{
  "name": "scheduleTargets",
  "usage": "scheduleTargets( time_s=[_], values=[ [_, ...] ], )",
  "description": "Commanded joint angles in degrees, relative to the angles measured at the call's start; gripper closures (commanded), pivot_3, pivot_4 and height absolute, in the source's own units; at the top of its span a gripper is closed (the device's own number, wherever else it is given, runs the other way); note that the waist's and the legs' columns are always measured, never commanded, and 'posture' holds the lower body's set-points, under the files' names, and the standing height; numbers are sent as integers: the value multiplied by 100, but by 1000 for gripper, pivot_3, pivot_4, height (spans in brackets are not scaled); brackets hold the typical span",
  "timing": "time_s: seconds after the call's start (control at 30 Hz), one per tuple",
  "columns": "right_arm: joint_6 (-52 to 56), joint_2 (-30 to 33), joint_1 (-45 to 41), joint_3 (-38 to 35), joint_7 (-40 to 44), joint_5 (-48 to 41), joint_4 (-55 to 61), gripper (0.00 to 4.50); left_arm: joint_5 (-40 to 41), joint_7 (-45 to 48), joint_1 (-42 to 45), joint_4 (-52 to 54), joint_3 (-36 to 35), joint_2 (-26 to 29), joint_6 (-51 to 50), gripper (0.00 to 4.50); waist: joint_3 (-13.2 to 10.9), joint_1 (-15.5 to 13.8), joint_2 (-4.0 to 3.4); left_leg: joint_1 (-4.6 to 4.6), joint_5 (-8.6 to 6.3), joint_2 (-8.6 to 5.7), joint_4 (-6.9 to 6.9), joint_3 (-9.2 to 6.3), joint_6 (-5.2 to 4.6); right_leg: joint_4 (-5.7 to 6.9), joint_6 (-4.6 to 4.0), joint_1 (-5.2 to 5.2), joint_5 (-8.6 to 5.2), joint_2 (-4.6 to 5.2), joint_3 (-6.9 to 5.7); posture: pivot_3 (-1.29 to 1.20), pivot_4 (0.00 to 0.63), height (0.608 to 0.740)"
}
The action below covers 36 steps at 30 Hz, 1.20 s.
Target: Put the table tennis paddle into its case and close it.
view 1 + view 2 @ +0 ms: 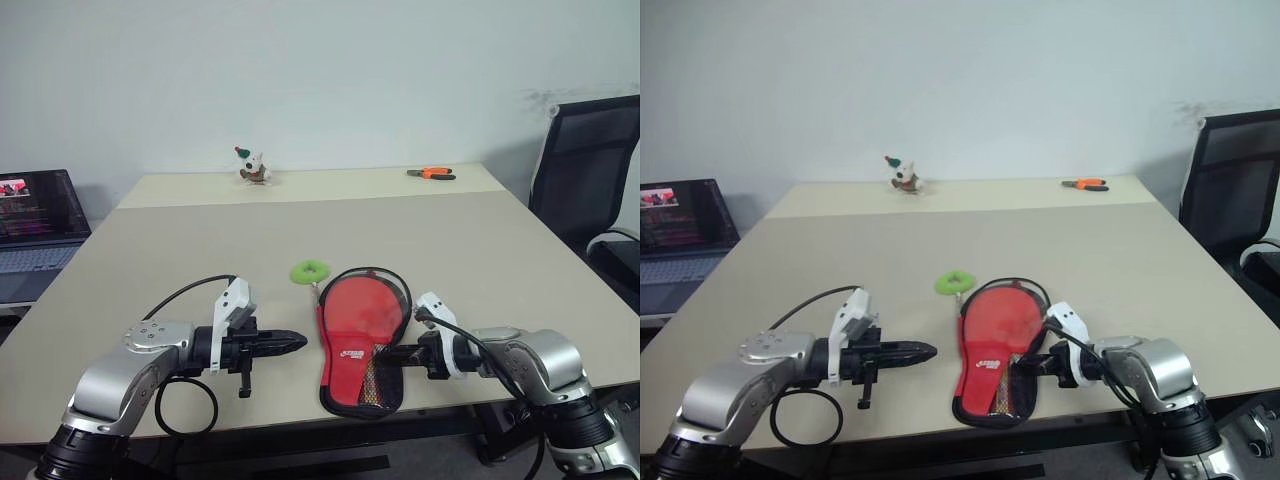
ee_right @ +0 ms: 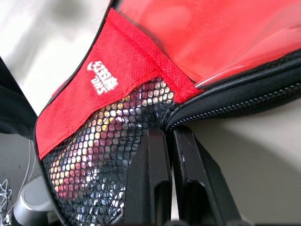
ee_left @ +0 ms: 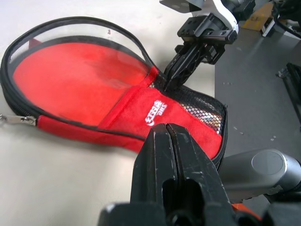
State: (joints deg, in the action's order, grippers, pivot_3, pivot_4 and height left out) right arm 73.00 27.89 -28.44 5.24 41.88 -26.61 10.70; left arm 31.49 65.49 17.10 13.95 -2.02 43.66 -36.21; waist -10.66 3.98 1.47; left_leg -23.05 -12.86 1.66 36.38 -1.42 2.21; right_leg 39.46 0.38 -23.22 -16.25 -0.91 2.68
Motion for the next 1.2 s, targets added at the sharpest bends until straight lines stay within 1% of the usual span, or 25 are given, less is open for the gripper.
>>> scheduleTargets(
  time_s=[0.03,0.23,0.43,0.9,1.1,1.2],
  values=[
    [-265,240,-194,-234,-79,71,-317,4484,77,-17,58,221,-7,61,15,4500,0,-39,0,0,0,0,0,0,0,0,0,0,0,0,0,0,150,740],
    [-521,303,-547,-141,-56,96,-718,4484,73,-32,53,229,24,42,29,4500,0,-75,0,1,1,-1,2,4,0,-2,2,1,1,0,-1,0,150,740],
    [-580,515,-637,27,129,66,-772,4484,50,-48,26,212,25,45,74,4500,0,-77,1,0,1,0,1,4,0,-5,2,1,1,0,-1,0,150,740],
    [-457,1016,-407,133,428,-108,-347,4484,17,-34,-19,142,76,27,197,4500,-1,-120,1,-20,0,1,-3,-7,0,-38,5,1,3,1,-7,0,150,740],
    [-295,1082,-198,144,444,-265,11,4484,11,-24,-7,93,117,13,254,4500,-1,-131,1,-27,0,2,-4,-12,0,-43,5,-1,3,2,-10,0,150,740],
    [-263,998,-154,119,284,-242,47,4484,-1,-37,-10,57,138,5,295,4500,-1,-130,1,-27,0,2,-5,-11,0,-43,5,-1,3,2,-10,0,150,740]
  ],
)
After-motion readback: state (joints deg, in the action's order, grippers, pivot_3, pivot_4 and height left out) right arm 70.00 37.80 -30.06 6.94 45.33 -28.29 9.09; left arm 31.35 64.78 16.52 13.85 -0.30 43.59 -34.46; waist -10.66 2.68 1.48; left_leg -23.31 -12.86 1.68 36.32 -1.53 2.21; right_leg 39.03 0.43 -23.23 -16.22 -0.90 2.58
